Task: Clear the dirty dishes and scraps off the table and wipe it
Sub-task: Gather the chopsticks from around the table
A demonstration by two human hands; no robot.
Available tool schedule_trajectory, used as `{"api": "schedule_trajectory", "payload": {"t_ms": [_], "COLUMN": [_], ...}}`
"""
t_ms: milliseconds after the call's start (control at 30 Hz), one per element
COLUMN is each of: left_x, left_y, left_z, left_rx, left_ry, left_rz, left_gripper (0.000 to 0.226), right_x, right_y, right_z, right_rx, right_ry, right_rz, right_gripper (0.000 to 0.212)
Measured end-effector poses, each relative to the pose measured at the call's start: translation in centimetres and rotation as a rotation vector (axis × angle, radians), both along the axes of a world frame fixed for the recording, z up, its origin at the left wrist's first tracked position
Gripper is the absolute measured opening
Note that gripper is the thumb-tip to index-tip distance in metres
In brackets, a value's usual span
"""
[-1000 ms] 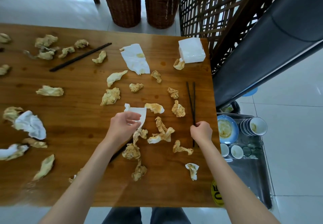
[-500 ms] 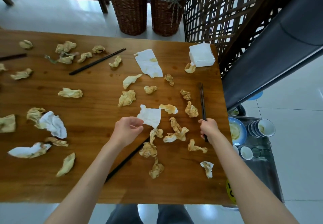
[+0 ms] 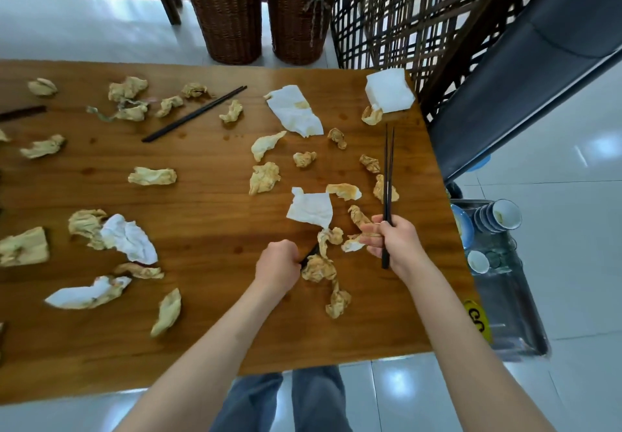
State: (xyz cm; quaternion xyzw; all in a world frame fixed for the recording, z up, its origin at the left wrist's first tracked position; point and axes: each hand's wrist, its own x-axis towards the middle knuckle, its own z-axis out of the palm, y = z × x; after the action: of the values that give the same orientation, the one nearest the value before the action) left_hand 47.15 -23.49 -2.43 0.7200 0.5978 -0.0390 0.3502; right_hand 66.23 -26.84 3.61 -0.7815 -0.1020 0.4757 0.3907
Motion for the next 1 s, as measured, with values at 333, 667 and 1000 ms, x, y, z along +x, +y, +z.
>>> {"api": "schedule_trajectory", "payload": {"t_ms": [333, 667, 1000], "left_x": [1.3, 2.5, -1.5], "left_y": [-0.7, -0.4, 3.2], "left_z": [-0.7, -0.6, 3.3], "left_rx": [0.044, 0.014, 0.109], "left_ry": [0.138, 0.147, 0.027], "left_rz": [0.075, 0.065, 0.175], "left_gripper": [0.014, 0.013, 0.010], "right_x": [-0.9, -0.5, -1.3], "right_y": [-2.2, -2.4, -1.9], "right_z": [-0.1, 0.3, 0.2], "right_rx": [0.006, 0.016, 0.018], "right_ry": [-0.015, -0.009, -0.002], "right_rz": [0.055, 0.110, 0.129], "right_gripper": [0.018, 0.019, 0.017]}}
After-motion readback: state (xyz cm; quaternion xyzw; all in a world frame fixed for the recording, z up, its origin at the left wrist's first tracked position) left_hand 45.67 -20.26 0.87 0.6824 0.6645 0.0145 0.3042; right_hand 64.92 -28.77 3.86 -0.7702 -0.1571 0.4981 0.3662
